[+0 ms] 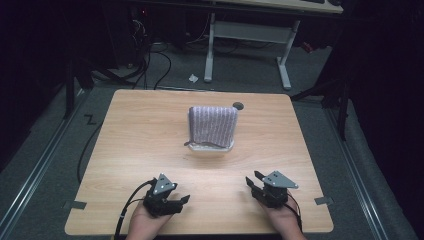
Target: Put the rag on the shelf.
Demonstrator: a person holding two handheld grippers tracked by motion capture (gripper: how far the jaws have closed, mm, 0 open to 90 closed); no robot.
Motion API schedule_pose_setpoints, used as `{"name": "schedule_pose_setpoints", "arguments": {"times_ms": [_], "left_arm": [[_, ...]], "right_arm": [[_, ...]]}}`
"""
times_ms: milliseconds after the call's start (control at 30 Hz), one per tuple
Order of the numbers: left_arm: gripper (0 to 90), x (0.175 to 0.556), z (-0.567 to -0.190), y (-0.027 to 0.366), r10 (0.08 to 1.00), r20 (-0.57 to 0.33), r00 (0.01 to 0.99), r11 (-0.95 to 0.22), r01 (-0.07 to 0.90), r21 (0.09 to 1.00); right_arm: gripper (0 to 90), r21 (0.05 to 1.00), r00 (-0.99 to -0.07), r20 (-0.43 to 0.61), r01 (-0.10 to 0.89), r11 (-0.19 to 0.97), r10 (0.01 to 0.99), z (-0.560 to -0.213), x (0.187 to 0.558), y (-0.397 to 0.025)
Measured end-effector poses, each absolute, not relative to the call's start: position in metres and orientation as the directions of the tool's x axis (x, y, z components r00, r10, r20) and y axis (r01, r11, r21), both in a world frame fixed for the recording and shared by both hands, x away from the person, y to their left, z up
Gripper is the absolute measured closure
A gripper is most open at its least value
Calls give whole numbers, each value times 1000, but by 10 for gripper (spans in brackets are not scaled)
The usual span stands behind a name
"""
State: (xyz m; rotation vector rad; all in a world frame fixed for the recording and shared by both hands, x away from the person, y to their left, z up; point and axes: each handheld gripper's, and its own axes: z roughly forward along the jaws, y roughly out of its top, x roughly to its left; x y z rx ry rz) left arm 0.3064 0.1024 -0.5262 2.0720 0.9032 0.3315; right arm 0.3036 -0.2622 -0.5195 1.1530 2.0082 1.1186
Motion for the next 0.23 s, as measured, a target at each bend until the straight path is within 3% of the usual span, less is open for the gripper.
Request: {"name": "schedule_pose_setpoints", "arguments": {"times_ms": [133, 233], "left_arm": [[371, 315, -533, 110, 710, -169, 684, -328, 534, 779], [363, 317, -533, 111, 711, -157, 686, -324, 517, 792]], "right_arm": [[556, 859, -466, -24, 442, 257, 884, -524, 310, -266], [522, 852, -474, -12, 457, 257, 881, -527, 313, -267]]}}
